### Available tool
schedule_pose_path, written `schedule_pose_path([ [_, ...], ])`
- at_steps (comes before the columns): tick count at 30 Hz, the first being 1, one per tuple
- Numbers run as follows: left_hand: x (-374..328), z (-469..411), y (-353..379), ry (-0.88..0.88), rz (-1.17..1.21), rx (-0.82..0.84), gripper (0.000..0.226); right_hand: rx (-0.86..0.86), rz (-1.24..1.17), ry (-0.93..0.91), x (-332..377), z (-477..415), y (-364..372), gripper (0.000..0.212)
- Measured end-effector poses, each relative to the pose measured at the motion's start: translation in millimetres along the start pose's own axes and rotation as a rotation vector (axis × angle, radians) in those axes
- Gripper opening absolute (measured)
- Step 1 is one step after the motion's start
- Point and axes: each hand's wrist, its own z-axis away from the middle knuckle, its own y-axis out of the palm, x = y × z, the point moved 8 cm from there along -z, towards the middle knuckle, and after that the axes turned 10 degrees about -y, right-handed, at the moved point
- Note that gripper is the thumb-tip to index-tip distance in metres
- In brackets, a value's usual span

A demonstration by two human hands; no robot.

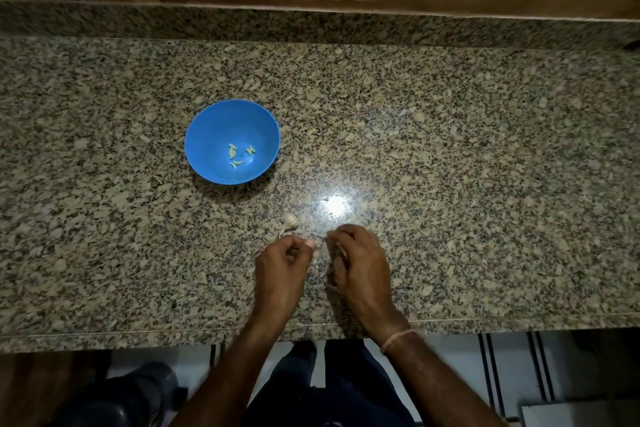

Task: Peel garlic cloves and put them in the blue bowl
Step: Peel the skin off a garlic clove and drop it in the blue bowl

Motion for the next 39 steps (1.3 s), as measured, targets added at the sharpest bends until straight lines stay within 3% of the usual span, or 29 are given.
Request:
schedule_pose_path([
  [2, -10, 6, -1, 0.073, -0.054, -0.032, 0.026, -0.033, -0.082, 0.009, 4, -3, -5, 0.021],
  [6, -13, 7, 2, 0.096, -0.063, -0.023, 0.025, -0.027, -0.565, 0.315, -9, -5, 3, 0.008],
  [14, 17, 2, 19, -0.271, 0.36, 0.222, 0.019, -0.006, -0.684, 0.382, -18, 2, 13, 0.014],
  [19, 18, 8, 27, -0.381, 0.512, 0.289, 0.015, -0.032, -0.743, 0.363, -18, 3, 11, 0.016],
  [21, 16, 5, 23, -0.303, 0.387, 0.229, 0.019, -0.044, -0.789, 0.383, -20, 4, 13, 0.016],
  [25, -8, 7, 11, 0.032, -0.078, 0.01, 0.029, -0.047, -1.038, 0.534, -19, 9, 23, 0.012],
  [31, -7, 6, 12, 0.081, -0.139, -0.046, 0.029, -0.039, -1.239, 0.705, -20, 19, 41, 0.017],
  [39, -11, 0, 4, 0.151, -0.227, -0.134, 0.012, -0.053, -1.027, 0.633, -33, 17, 21, 0.016],
])
